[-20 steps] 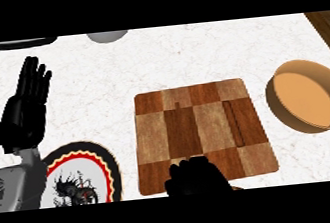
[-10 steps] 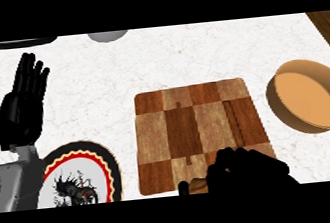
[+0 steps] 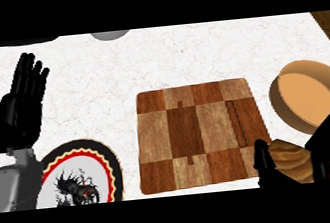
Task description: Pick the croissant from the cutting board and place it in the pot
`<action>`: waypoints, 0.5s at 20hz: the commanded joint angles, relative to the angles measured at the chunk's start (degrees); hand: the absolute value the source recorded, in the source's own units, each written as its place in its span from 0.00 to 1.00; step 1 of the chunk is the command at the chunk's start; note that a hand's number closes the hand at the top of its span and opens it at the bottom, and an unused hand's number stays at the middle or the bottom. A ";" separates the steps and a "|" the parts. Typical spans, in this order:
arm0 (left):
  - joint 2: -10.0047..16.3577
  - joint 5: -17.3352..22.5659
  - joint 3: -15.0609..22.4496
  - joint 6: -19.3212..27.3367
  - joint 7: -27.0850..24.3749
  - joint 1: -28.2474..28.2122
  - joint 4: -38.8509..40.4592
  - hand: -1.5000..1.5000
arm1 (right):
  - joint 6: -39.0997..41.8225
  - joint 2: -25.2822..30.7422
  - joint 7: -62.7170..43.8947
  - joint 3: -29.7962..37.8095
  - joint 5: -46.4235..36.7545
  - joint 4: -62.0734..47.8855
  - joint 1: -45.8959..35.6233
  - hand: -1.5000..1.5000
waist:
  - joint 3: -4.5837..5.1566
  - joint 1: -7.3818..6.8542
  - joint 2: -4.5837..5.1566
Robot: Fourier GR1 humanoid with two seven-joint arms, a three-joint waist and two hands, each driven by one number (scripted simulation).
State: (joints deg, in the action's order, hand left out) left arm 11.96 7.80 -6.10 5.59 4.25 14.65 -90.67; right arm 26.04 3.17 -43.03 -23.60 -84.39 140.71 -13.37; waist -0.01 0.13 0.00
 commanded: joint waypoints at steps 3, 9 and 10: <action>-1.27 -1.67 1.32 1.82 1.60 2.16 -0.04 0.50 | 6.58 4.83 9.92 23.26 16.09 3.99 0.36 1.00 | -0.10 0.39 0.11; -0.67 -0.18 -0.61 0.43 -0.48 1.23 1.76 0.50 | -4.61 5.27 23.57 41.07 25.47 -8.09 3.75 1.00 | -0.21 0.79 0.14; -1.18 -1.01 0.22 0.02 -2.56 -1.05 1.32 0.50 | -2.95 7.85 25.53 45.23 28.31 -9.92 2.14 1.00 | -0.13 0.54 0.04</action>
State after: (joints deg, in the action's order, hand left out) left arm 11.04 7.26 -6.12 5.85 2.90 14.38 -89.76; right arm 24.78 8.45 -24.67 9.73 -68.05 133.96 -11.58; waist -0.15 0.59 0.08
